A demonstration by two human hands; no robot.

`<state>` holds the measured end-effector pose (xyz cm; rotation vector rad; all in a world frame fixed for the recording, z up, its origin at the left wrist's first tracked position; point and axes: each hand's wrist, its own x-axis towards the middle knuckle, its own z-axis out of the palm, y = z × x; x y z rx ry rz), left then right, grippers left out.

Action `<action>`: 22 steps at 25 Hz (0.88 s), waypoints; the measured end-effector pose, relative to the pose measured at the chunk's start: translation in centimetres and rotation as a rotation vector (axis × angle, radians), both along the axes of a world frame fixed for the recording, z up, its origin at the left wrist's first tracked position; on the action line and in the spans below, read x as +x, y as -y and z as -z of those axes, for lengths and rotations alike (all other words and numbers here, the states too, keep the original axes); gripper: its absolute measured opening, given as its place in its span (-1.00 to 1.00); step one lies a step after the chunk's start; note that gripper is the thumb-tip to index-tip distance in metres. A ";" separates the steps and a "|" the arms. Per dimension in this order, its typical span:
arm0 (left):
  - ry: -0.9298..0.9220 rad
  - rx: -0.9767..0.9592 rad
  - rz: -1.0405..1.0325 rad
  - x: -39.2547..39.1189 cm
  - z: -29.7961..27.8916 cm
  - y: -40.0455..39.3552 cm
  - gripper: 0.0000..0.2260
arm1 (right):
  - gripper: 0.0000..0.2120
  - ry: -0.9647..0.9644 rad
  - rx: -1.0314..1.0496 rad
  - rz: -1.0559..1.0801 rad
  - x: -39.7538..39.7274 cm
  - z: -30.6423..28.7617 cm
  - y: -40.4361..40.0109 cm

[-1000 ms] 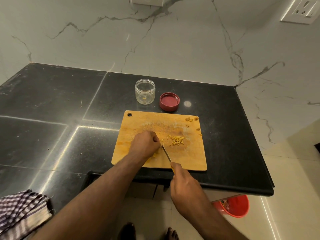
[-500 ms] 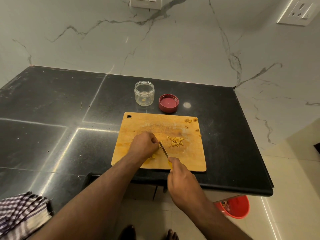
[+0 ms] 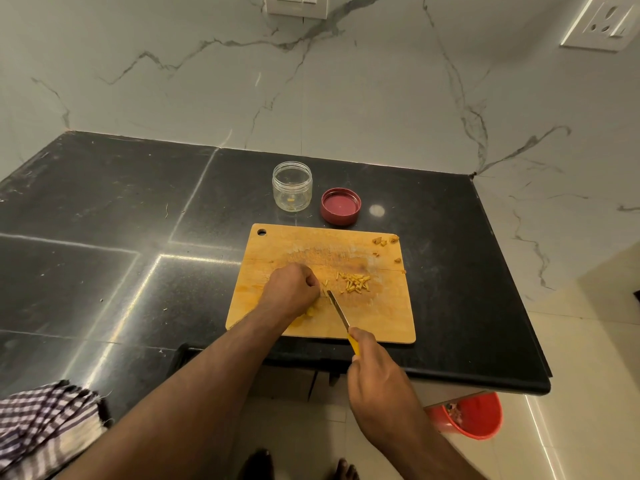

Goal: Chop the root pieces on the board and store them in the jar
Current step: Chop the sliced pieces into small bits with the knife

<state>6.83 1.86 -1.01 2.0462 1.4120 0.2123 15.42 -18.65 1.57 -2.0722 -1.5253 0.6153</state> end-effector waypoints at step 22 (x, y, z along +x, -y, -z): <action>-0.026 -0.049 -0.037 -0.1 0.5 -0.9 -0.98 | -0.59 0.061 -0.022 -0.038 0.2 0.8 -0.2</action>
